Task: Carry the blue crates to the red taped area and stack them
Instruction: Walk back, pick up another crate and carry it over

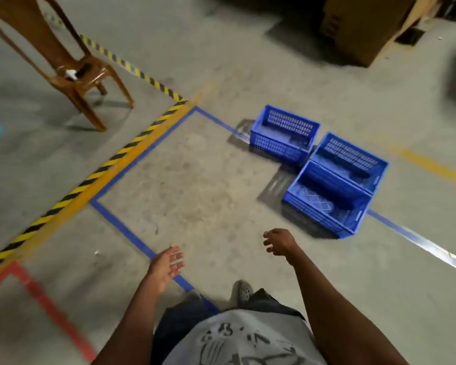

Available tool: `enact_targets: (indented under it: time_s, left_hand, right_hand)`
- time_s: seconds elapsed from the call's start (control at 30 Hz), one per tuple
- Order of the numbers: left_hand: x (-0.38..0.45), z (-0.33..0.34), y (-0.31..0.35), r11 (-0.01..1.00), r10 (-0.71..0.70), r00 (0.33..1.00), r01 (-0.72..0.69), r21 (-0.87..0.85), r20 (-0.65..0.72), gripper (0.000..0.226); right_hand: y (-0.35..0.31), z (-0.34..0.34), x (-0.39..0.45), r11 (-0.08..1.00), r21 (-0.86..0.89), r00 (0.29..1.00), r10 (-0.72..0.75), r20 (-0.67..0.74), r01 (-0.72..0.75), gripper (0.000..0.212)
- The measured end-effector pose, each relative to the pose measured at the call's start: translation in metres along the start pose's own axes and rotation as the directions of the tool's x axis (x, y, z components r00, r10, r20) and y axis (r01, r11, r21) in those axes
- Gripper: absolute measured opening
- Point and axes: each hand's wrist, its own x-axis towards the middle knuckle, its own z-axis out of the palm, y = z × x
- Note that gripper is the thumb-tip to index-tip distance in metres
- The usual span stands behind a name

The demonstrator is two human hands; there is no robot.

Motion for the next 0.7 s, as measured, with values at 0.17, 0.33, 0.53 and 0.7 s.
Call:
enact_targets:
  time_s: [0.17, 0.33, 0.53, 0.7]
  left_hand:
    - [0.040, 0.074, 0.060, 0.990, -0.007, 0.997, -0.004, 0.141, 0.081, 0.027]
    - [0.098, 0.146, 0.131, 0.957, 0.000, 0.987, -0.047, 0.285, 0.164, 0.029]
    - [0.131, 0.257, 0.206, 0.825, 0.056, 0.963, -0.194, 0.532, 0.264, 0.026]
    - [0.139, 0.342, 0.239, 0.680, -0.011, 0.918, -0.283, 0.676, 0.396, 0.028]
  right_hand:
    - [0.019, -0.066, 0.025, 0.972, 0.207, 0.986, 0.133, -0.097, -0.111, 0.021]
    - [0.020, -0.113, 0.053, 0.922, 0.355, 0.959, 0.226, -0.169, -0.155, 0.019]
    - [0.004, -0.165, 0.070, 0.837, 0.538, 0.901, 0.307, -0.305, -0.103, 0.017]
    - [0.009, -0.202, 0.069, 0.763, 0.643, 0.847, 0.381, -0.370, -0.062, 0.022]
